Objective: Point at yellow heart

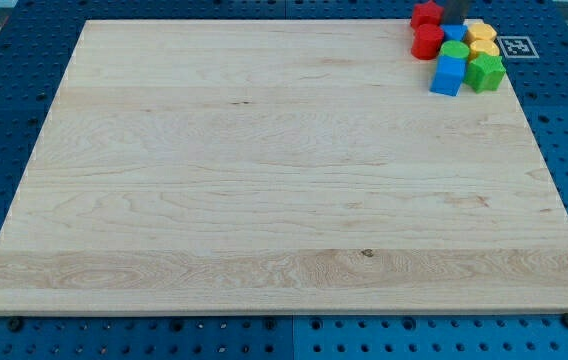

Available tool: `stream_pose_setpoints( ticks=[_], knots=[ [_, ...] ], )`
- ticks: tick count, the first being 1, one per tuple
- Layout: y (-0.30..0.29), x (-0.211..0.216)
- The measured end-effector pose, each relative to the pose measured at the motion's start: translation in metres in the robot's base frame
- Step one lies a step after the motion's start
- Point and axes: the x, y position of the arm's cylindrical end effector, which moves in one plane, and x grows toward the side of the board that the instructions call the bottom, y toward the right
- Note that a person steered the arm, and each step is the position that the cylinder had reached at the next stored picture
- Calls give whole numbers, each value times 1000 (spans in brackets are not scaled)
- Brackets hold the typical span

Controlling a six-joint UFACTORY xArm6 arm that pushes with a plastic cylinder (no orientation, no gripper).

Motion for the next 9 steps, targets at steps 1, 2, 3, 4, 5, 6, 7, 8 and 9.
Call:
stream_pose_setpoints(
  ticks=[1, 2, 3, 4, 5, 6, 7, 8, 9],
  knots=[
    [-24, 25],
    [-43, 51],
    [-55, 73],
    [-57, 76],
    [-57, 76],
    [-59, 105],
    [-50, 159],
    [19, 183],
    [118, 172]
  ],
)
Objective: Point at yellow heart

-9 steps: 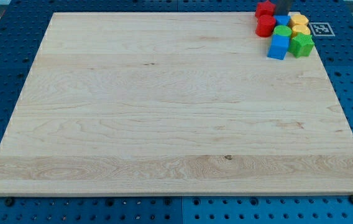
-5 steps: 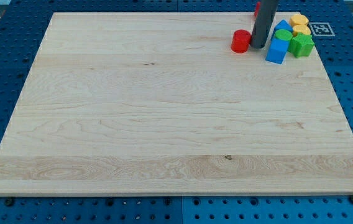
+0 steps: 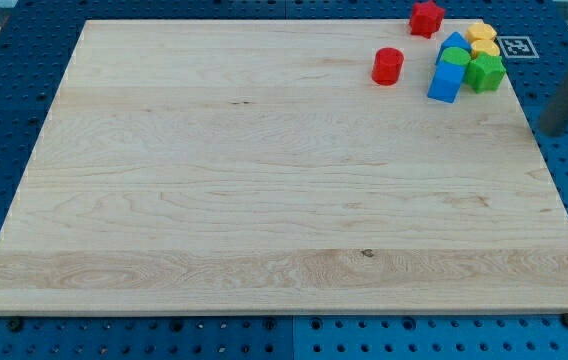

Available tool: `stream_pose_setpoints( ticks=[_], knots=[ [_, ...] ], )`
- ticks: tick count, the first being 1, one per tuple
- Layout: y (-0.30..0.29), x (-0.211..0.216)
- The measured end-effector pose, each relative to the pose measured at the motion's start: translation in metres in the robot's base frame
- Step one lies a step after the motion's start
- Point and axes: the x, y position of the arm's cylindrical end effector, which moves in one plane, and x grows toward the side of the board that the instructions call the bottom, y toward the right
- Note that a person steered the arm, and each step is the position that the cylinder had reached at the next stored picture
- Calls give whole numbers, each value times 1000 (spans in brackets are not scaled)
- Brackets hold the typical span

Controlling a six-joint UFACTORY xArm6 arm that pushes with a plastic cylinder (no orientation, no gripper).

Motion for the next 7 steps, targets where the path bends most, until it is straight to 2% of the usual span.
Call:
stream_pose_setpoints(
  ticks=[1, 2, 4, 5, 6, 7],
  knots=[
    [0, -19],
    [-5, -61],
    [-1, 30],
    [0, -9],
    [-10, -90],
    [-65, -158]
  ],
)
